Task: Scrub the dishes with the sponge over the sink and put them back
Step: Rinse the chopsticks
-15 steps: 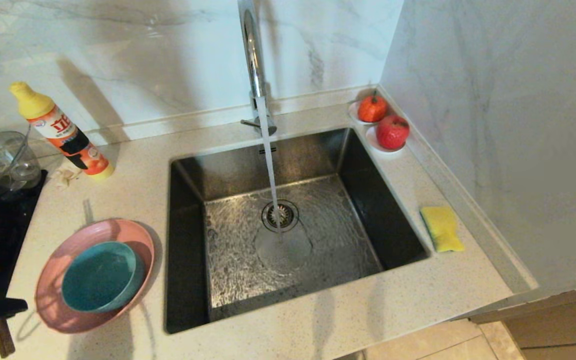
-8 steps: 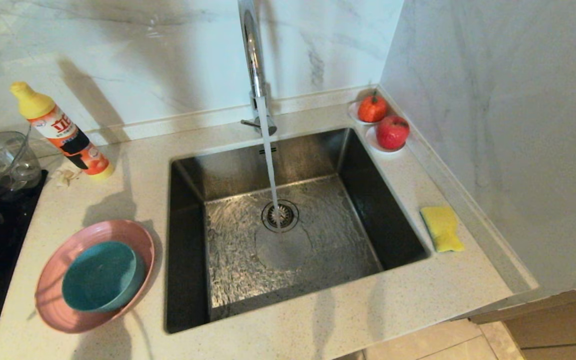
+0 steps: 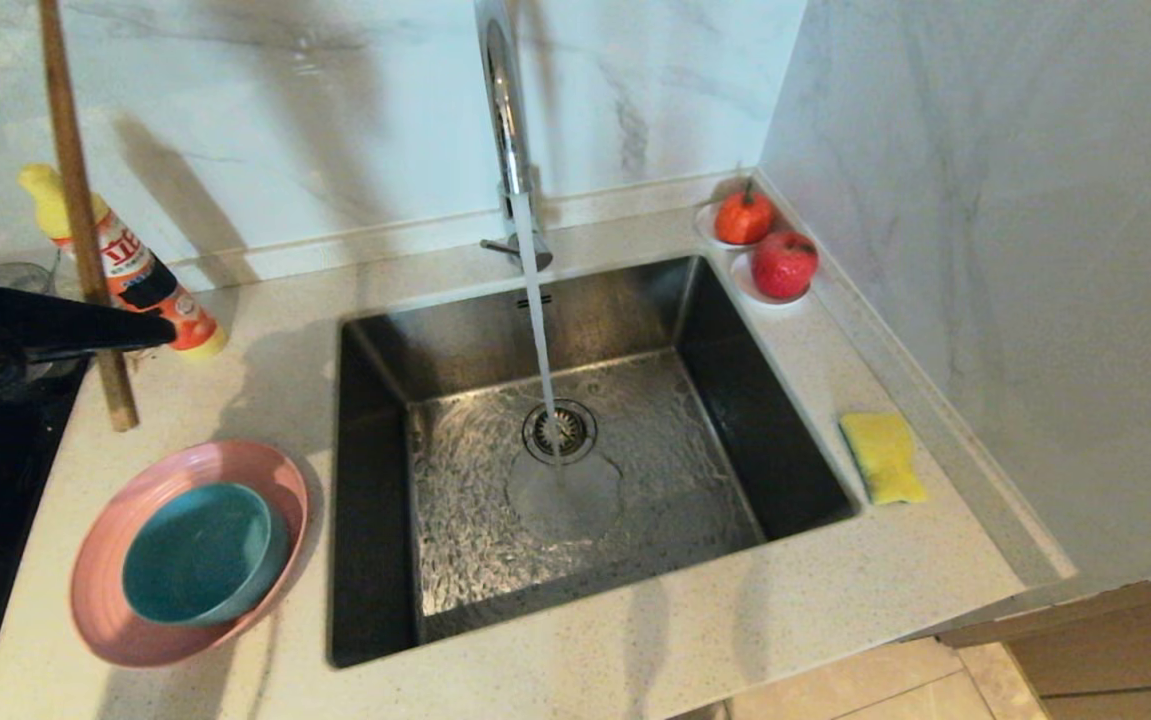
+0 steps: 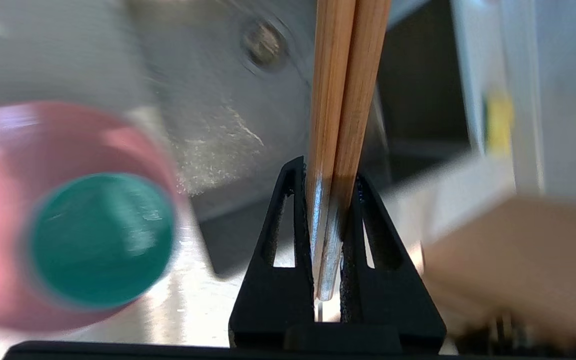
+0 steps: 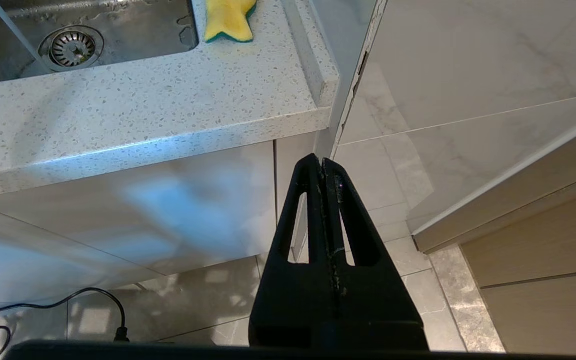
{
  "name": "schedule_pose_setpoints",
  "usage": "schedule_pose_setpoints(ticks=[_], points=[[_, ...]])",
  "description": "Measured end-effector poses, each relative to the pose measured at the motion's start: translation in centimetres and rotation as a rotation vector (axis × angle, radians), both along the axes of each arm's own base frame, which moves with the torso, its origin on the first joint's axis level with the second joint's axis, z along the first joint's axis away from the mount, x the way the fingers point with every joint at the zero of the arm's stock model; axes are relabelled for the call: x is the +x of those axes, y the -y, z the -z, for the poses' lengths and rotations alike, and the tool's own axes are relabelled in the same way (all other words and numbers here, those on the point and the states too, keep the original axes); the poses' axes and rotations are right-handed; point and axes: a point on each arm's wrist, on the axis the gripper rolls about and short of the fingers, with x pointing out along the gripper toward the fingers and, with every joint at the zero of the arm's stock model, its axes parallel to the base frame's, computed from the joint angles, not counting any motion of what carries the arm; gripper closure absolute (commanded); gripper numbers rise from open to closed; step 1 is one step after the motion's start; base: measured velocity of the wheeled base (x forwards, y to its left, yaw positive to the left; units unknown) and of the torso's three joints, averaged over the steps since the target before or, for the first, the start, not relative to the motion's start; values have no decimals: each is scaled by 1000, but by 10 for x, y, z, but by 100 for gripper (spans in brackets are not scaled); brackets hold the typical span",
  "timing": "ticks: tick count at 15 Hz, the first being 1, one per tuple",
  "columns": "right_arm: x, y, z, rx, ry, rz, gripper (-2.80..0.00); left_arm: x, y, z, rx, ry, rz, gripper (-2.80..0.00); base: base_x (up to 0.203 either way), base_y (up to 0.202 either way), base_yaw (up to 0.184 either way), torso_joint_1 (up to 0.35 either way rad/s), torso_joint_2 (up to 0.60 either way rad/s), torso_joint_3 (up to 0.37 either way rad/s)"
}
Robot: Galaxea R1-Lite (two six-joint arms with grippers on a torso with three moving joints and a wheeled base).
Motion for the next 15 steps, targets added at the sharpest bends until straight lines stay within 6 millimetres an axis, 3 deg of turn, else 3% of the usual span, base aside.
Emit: schedule_pose_setpoints(ticks=[4,7,15], points=[[0,0,0,0,0,1,0,33,38,29,139,-89,108,0,0,0,0,0,0,0],[0,0,0,0,0,0,0,40,63,49,191,-149,194,0,0,0,0,0,0,0],[0,0,0,0,0,0,0,74,94,123,344,-211,270,0,0,0,0,0,0,0]])
